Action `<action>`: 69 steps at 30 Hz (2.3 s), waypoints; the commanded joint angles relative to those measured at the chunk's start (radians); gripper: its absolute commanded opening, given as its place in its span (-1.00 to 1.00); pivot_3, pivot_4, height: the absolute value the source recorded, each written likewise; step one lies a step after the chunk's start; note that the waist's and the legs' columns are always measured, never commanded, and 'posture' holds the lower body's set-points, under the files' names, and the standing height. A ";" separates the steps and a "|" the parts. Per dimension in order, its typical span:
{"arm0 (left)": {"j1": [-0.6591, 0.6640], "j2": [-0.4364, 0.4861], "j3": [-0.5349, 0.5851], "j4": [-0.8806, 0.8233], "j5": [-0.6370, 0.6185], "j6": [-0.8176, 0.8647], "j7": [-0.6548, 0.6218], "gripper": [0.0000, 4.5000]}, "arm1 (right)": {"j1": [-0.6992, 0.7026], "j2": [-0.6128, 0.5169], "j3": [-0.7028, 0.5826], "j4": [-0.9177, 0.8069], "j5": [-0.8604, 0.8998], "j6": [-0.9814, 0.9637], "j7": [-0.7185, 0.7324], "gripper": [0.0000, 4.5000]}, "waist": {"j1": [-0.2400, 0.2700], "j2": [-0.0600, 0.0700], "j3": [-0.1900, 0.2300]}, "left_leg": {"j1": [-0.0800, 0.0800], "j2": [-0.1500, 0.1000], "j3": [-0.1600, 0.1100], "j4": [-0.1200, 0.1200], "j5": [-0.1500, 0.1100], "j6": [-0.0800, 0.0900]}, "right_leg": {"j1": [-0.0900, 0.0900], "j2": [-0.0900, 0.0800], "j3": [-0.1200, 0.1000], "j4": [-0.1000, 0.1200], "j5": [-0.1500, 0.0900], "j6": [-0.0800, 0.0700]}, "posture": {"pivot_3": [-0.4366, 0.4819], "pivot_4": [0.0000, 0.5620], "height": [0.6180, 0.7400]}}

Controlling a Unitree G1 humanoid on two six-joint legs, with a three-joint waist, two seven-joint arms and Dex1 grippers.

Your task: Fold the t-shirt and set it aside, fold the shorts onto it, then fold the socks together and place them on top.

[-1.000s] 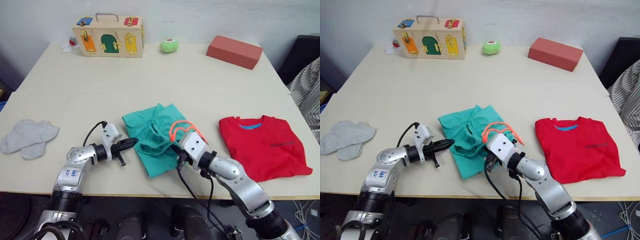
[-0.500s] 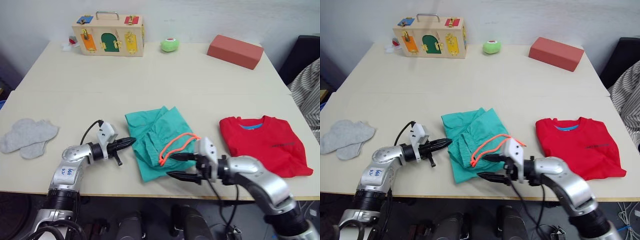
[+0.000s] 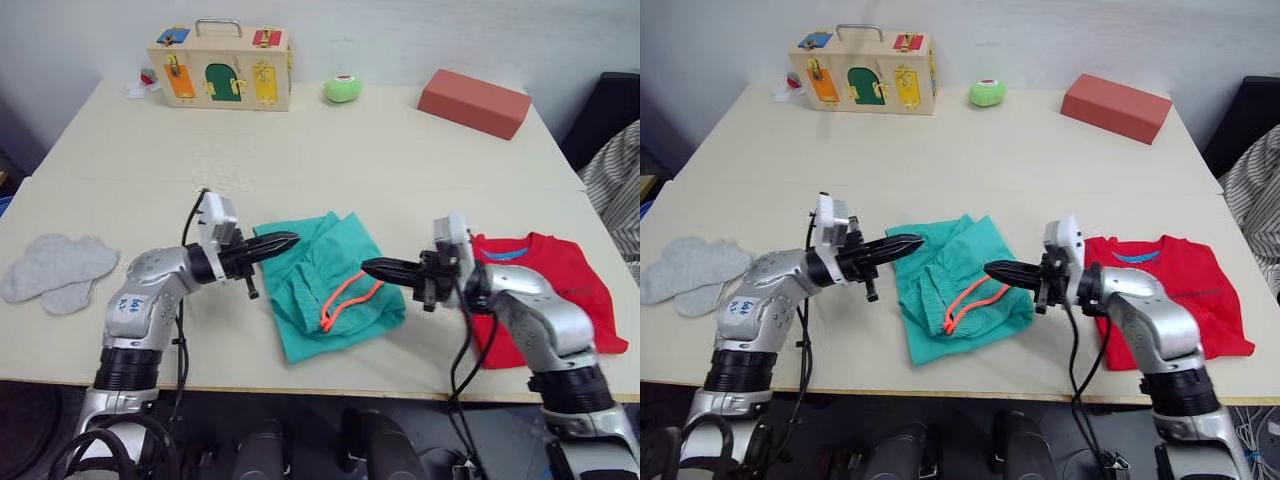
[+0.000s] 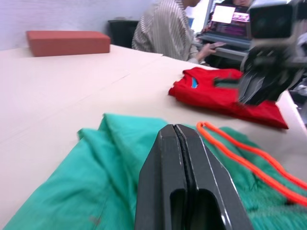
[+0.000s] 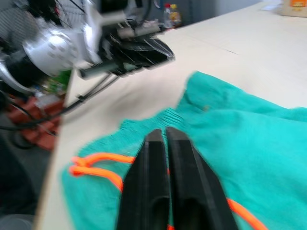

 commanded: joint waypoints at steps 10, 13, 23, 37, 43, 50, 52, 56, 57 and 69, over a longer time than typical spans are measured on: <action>0.001 -0.143 -0.214 0.224 0.252 -0.069 0.156 -1.00 | 0.074 0.077 0.155 0.193 -0.283 -0.249 -0.007 -0.98 | -0.003 0.000 0.000 | 0.003 0.001 0.005 0.000 0.001 0.000 | 0.000 0.002 0.005 0.000 0.000 0.001 | -0.05 -0.47 1.00; 0.030 -0.131 -0.193 0.249 0.269 -0.111 0.171 -1.00 | 0.146 0.048 0.152 0.102 -0.255 -0.212 0.024 -0.98 | -0.002 0.000 -0.001 | 0.005 0.001 0.005 0.000 0.000 0.001 | 0.001 0.001 0.005 0.001 0.000 0.001 | -0.05 -0.47 1.00; 0.061 -0.037 -0.101 0.155 0.112 -0.227 -0.093 -1.00 | 0.036 0.082 -0.036 -0.001 0.003 -0.035 -0.016 -0.98 | -0.023 0.001 -0.001 | 0.005 0.003 0.005 0.000 0.000 0.001 | -0.001 0.002 0.005 0.004 0.002 -0.003 | -0.05 -0.47 1.00; 0.140 -0.056 -0.131 0.251 0.228 -0.333 -0.019 -1.00 | -0.236 0.169 -0.005 0.588 -0.265 -0.298 -0.094 -0.98 | -0.028 0.001 -0.001 | 0.003 0.001 0.007 0.002 0.002 0.002 | -0.001 0.000 0.006 0.002 0.004 -0.001 | -0.05 -0.47 1.00; 0.155 -0.053 -0.107 0.203 0.191 -0.371 -0.040 -1.00 | -0.210 0.043 -0.075 0.424 -0.107 0.000 0.068 -0.42 | -0.027 0.001 -0.001 | 0.004 0.001 0.006 0.000 0.001 0.002 | -0.001 -0.001 0.006 0.002 0.004 -0.001 | -0.05 -0.47 1.00; 0.159 -0.045 -0.078 0.180 0.151 -0.407 -0.093 -1.00 | -0.386 -0.044 0.033 0.562 -0.106 0.489 0.159 0.65 | -0.034 0.002 0.000 | 0.004 0.002 0.007 -0.001 0.001 0.002 | -0.002 0.000 0.006 0.003 0.003 -0.002 | -0.05 -0.47 1.00; 0.158 -0.044 -0.080 0.186 0.154 -0.411 -0.100 -1.00 | -0.428 -0.027 0.076 0.602 -0.125 0.544 0.179 0.81 | -0.033 0.002 0.000 | 0.004 0.002 0.007 -0.001 0.001 0.002 | -0.003 0.000 0.006 0.004 0.003 -0.002 | -0.05 -0.47 1.00; 0.157 -0.048 -0.081 0.190 0.157 -0.412 -0.101 -1.00 | -0.493 0.033 0.117 0.636 -0.132 0.656 0.172 0.81 | -0.033 0.002 -0.001 | 0.004 0.002 0.007 -0.001 0.001 0.001 | -0.003 0.000 0.006 0.004 0.003 -0.003 | -0.05 -0.47 1.00; 0.157 -0.051 -0.080 0.192 0.158 -0.413 -0.098 -1.00 | -0.503 0.049 0.132 0.631 -0.135 0.670 0.176 0.73 | -0.032 0.002 0.000 | 0.004 0.002 0.007 -0.001 0.001 0.001 | -0.003 0.000 0.006 0.004 0.003 -0.003 | -0.05 -0.47 1.00; 0.189 -0.049 -0.055 0.202 0.155 -0.450 -0.080 -1.00 | -0.478 0.033 0.098 0.521 -0.119 0.703 0.162 -0.99 | -0.029 0.002 0.000 | 0.001 0.002 0.007 0.000 0.001 0.001 | -0.005 -0.001 0.006 0.004 0.003 -0.003 | -0.05 -0.47 1.00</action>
